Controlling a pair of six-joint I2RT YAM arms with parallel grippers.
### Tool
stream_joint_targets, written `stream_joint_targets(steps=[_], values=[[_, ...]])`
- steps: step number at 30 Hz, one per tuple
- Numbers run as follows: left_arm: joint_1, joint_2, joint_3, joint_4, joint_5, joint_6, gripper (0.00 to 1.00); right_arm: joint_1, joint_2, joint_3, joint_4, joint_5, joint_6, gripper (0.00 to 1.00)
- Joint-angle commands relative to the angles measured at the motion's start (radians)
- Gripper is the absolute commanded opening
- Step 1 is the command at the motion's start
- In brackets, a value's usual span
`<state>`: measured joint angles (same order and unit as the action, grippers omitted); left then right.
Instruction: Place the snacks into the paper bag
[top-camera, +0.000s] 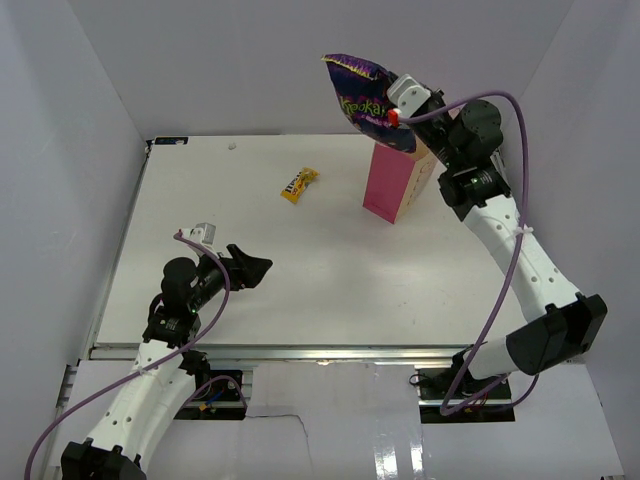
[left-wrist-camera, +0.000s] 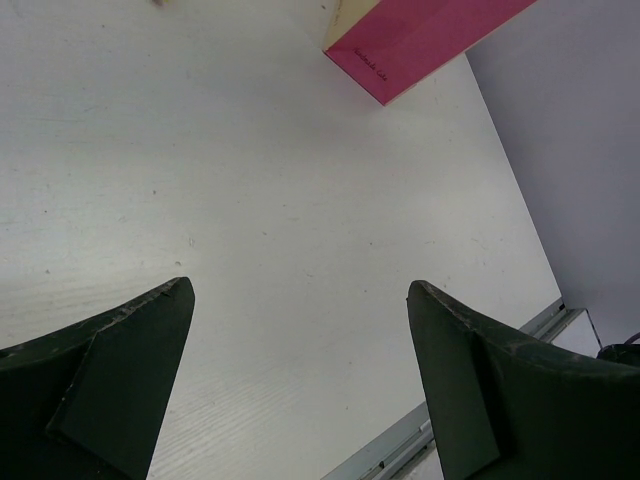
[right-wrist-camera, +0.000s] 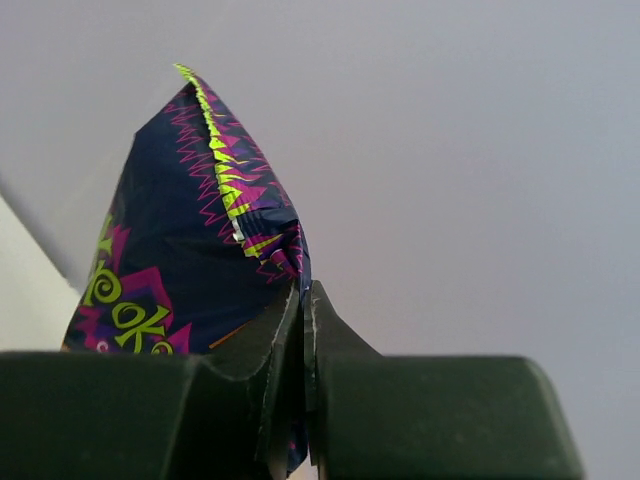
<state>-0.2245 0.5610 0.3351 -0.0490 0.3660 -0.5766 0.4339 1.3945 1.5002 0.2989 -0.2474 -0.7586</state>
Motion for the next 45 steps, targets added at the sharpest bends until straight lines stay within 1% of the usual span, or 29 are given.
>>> stream_joint_targets(steps=[1, 4, 12, 14, 19, 25, 26, 30, 39, 45], values=[[0.002, -0.006, -0.004, 0.021, 0.013, 0.003, 0.98, -0.056, 0.006, 0.130, 0.255, 0.028, -0.001, 0.08], [0.002, -0.003, -0.004, 0.021, 0.016, 0.006, 0.98, -0.090, 0.031, 0.152, 0.263, 0.030, 0.010, 0.08], [0.001, 0.002, -0.002, 0.026, 0.016, 0.007, 0.98, -0.178, 0.098, 0.146, 0.307, 0.031, 0.019, 0.08], [0.002, 0.004, -0.002, 0.026, 0.014, 0.006, 0.98, -0.184, 0.104, 0.152, 0.310, 0.031, 0.036, 0.08], [0.001, 0.016, -0.007, 0.040, 0.014, 0.003, 0.98, -0.185, 0.098, 0.167, 0.304, 0.016, 0.077, 0.08], [0.001, 0.039, -0.004, 0.041, 0.021, 0.004, 0.98, -0.185, 0.090, 0.224, 0.270, 0.017, 0.145, 0.08], [0.001, 0.040, -0.005, 0.072, 0.021, 0.004, 0.98, -0.185, 0.090, 0.230, 0.269, 0.019, 0.150, 0.08], [0.002, 0.048, -0.007, 0.080, 0.024, 0.003, 0.98, -0.185, 0.090, 0.255, 0.267, 0.026, 0.160, 0.08], [0.001, 0.045, -0.015, 0.087, 0.028, -0.002, 0.98, -0.185, 0.123, 0.333, 0.272, 0.088, 0.182, 0.08], [0.001, 0.043, -0.018, 0.092, 0.031, -0.003, 0.98, -0.185, 0.167, 0.417, 0.255, 0.169, 0.237, 0.08]])
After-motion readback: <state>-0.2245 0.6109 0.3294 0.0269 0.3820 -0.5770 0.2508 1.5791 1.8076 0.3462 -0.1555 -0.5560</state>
